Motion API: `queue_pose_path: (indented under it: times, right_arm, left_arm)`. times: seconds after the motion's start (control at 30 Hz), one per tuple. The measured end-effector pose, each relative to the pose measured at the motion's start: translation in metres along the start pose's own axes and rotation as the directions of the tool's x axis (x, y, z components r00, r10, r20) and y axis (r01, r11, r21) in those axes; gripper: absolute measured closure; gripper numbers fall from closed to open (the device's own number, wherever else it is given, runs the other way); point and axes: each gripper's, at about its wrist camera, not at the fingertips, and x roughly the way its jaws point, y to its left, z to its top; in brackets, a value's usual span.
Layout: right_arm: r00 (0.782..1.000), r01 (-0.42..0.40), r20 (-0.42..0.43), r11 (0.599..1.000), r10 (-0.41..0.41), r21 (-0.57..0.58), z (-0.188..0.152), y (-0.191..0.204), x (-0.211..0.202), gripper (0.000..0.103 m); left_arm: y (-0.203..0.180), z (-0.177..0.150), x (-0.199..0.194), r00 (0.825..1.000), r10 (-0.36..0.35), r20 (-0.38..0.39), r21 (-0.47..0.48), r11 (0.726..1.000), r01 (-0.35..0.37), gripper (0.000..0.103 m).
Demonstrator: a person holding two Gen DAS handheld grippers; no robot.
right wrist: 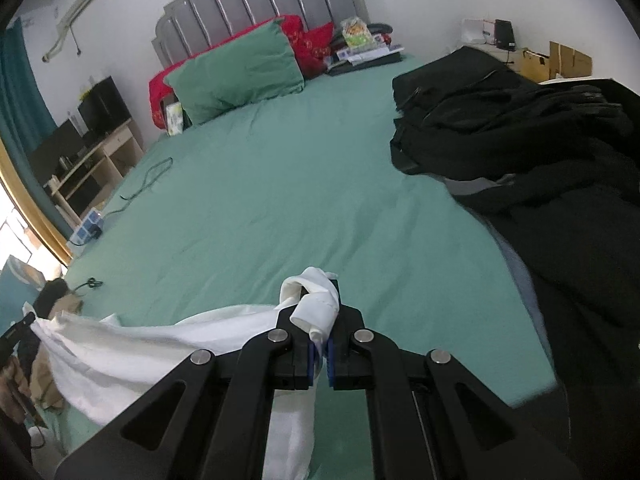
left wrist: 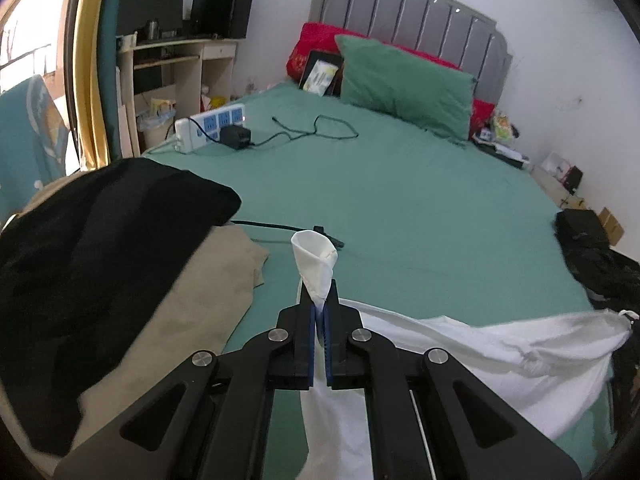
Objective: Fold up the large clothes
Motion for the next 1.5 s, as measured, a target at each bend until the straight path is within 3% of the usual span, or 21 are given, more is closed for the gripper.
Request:
queue_pose_path:
  times: [0.1,0.2,0.23,0.27,0.3,0.33,0.43,0.53,0.63,0.7,0.83,0.87,0.93,0.97,1.0,1.03,1.07,1.13,1.3,1.5]
  right_arm:
    - [1.000,0.007,-0.029,1.000,-0.006,0.015,0.004,-0.004,0.031,0.098]
    - [0.998,0.028,-0.052,0.998,-0.026,0.048,0.005,-0.006,0.064,0.090]
    - [0.997,0.050,-0.068,0.998,-0.046,0.048,0.004,-0.006,0.074,0.078]
    - [0.995,0.067,-0.075,0.996,-0.063,0.050,0.003,-0.005,0.079,0.069]
    - [0.994,0.089,-0.074,0.995,-0.085,0.052,0.001,-0.006,0.083,0.049]
    - [0.993,0.104,-0.066,0.993,-0.100,0.055,-0.001,-0.006,0.084,0.038]
    - [0.988,0.151,-0.028,0.985,-0.149,0.080,-0.006,-0.007,0.069,0.036]
    - [0.986,0.168,-0.017,0.976,-0.167,0.135,-0.019,-0.011,0.042,0.036]
    - [0.992,0.125,-0.020,0.973,-0.124,0.194,-0.050,-0.009,0.006,0.036]
    - [0.995,0.095,-0.031,0.976,-0.091,0.196,-0.069,-0.001,-0.005,0.036]
    - [0.994,0.031,-0.112,0.988,-0.014,0.152,-0.122,0.018,-0.013,0.036]
    - [0.990,0.016,-0.139,0.989,0.005,0.148,-0.133,0.021,-0.011,0.036]
    - [0.986,-0.034,-0.153,0.987,0.058,0.158,-0.147,0.026,-0.006,0.063]
    - [0.987,-0.037,-0.148,0.988,0.059,0.148,-0.148,0.028,-0.004,0.068]
    - [0.988,-0.047,-0.140,0.989,0.067,0.139,-0.149,0.030,-0.002,0.084]
    - [0.985,-0.081,-0.140,0.984,0.104,0.160,-0.150,0.028,0.002,0.092]
    - [0.983,-0.090,-0.142,0.978,0.117,0.187,-0.149,0.026,0.006,0.093]
    - [0.985,-0.083,-0.131,0.976,0.111,0.201,-0.151,0.024,-0.002,0.094]
    - [0.990,-0.044,-0.130,0.993,0.058,0.109,-0.156,0.034,-0.037,0.095]
    - [0.987,0.004,-0.163,0.996,0.011,0.091,-0.181,0.033,-0.075,0.095]
  left_arm:
    - [-0.003,0.000,0.038,0.998,0.035,-0.043,-0.007,0.999,-0.035,0.099]
    - [-0.005,-0.003,0.076,0.989,0.071,-0.126,-0.008,0.997,-0.072,0.096]
    - [-0.004,-0.005,0.082,0.987,0.075,-0.142,-0.008,0.997,-0.077,0.087]
    - [-0.003,-0.007,0.090,0.984,0.091,-0.155,-0.011,0.996,-0.094,0.067]
    - [-0.001,-0.007,0.093,0.983,0.097,-0.155,-0.011,0.995,-0.100,0.055]
    - [0.002,-0.006,0.090,0.985,0.098,-0.143,-0.016,0.995,-0.101,0.042]
    - [0.010,-0.006,0.072,0.989,0.089,-0.116,-0.042,0.995,-0.095,0.039]
    - [0.010,-0.015,0.055,0.987,0.095,-0.133,-0.023,0.995,-0.099,0.039]
    - [0.009,-0.038,0.040,0.981,0.075,-0.179,-0.037,0.996,-0.083,0.039]
    - [0.006,-0.066,0.033,0.968,0.042,-0.247,-0.043,0.998,-0.054,0.038]
    - [-0.003,-0.111,0.032,0.938,0.019,-0.346,-0.033,0.999,-0.032,0.039]
    - [-0.007,-0.116,0.028,0.946,0.040,-0.321,-0.005,0.999,-0.044,0.038]
    - [-0.013,-0.121,0.025,0.948,0.053,-0.313,0.034,0.998,-0.045,0.039]
    - [-0.013,-0.123,0.024,0.949,0.049,-0.310,0.034,0.999,-0.040,0.039]
    - [-0.013,-0.125,0.023,0.952,0.043,-0.303,0.028,0.999,-0.036,0.039]
    - [-0.013,-0.126,0.022,0.952,0.030,-0.303,0.026,0.999,-0.023,0.045]
    - [-0.013,-0.126,0.021,0.951,0.016,-0.310,0.032,0.999,-0.006,0.069]
    - [-0.014,-0.125,0.016,0.945,-0.031,-0.327,0.018,0.999,0.039,0.093]
    - [-0.015,-0.128,-0.018,0.955,-0.039,-0.296,-0.001,0.999,0.040,0.095]
    - [-0.005,-0.151,-0.061,0.948,-0.048,-0.314,-0.026,0.999,0.042,0.095]
